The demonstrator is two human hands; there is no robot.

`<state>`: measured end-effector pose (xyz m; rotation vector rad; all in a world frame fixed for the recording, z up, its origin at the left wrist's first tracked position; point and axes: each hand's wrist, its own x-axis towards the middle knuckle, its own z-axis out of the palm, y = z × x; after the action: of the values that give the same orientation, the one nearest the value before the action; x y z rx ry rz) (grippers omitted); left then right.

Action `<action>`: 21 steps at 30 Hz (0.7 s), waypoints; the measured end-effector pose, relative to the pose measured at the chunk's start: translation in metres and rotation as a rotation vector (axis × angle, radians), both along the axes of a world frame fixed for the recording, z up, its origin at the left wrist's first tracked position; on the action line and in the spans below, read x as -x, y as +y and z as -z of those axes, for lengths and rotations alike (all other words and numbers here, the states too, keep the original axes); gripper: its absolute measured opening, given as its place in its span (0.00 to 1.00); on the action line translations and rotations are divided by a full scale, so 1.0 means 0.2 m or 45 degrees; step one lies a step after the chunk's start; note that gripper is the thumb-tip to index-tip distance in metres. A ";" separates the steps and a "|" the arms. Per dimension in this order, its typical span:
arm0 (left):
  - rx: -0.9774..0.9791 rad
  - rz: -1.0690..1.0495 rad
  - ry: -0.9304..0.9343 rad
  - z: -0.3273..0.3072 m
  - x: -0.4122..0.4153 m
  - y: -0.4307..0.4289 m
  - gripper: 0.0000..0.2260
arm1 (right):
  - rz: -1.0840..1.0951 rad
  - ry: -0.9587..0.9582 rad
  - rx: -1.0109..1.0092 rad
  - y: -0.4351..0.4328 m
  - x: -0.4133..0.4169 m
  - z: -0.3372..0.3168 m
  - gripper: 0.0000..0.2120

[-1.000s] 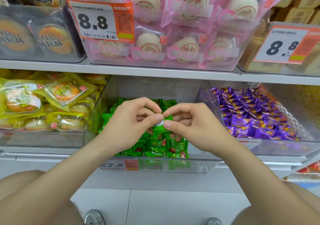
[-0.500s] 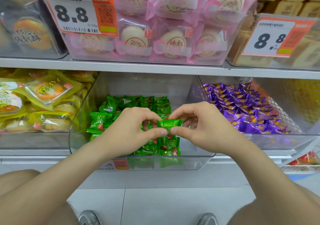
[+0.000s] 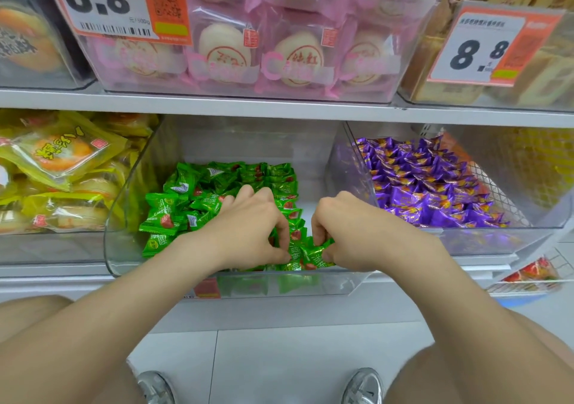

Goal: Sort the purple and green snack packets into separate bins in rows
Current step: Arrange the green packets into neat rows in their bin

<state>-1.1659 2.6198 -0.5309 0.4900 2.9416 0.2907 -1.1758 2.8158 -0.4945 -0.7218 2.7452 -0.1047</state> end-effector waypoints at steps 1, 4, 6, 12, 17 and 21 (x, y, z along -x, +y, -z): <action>0.027 -0.003 -0.014 0.01 0.00 0.01 0.12 | 0.001 0.011 -0.008 0.00 0.00 0.00 0.11; 0.121 0.005 -0.008 0.03 0.00 0.04 0.15 | 0.011 0.031 -0.005 0.00 0.00 0.00 0.11; 0.168 0.007 -0.010 0.04 0.01 0.06 0.17 | 0.018 0.025 -0.017 -0.01 -0.01 -0.01 0.12; 0.198 -0.012 -0.063 0.03 0.02 0.09 0.13 | -0.031 -0.019 -0.007 0.00 0.00 -0.01 0.08; 0.094 -0.051 -0.021 0.02 0.02 0.06 0.10 | -0.111 -0.087 0.045 -0.01 0.02 0.02 0.06; 0.090 -0.061 0.027 0.02 0.02 0.02 0.12 | -0.079 -0.056 0.092 -0.04 0.02 0.08 0.07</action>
<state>-1.1691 2.6237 -0.5348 0.4162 2.9757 0.1869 -1.1801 2.8082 -0.5109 -0.8134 2.6866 -0.2041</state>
